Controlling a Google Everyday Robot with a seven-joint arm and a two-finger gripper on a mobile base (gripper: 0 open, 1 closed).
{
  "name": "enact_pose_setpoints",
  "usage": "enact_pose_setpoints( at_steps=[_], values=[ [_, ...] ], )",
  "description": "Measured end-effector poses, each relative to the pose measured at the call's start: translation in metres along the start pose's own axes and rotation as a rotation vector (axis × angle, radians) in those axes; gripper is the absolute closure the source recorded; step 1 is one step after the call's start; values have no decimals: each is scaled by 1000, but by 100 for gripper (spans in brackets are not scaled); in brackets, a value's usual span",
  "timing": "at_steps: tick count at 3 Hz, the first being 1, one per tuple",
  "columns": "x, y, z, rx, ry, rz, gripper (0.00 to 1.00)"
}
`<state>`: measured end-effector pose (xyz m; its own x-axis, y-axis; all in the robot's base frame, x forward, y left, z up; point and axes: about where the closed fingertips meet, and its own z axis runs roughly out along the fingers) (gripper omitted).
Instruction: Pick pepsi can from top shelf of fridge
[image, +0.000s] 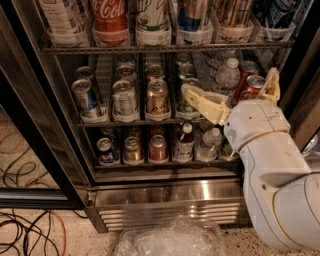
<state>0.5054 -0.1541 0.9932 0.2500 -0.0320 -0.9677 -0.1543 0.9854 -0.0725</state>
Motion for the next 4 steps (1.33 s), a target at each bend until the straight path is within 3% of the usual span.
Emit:
enact_pose_setpoints(
  at_steps=[3,4],
  values=[
    [-12,-26,31,138,-44,-66,0],
    [-18,-36,36,197,-68,-43,0]
  ],
)
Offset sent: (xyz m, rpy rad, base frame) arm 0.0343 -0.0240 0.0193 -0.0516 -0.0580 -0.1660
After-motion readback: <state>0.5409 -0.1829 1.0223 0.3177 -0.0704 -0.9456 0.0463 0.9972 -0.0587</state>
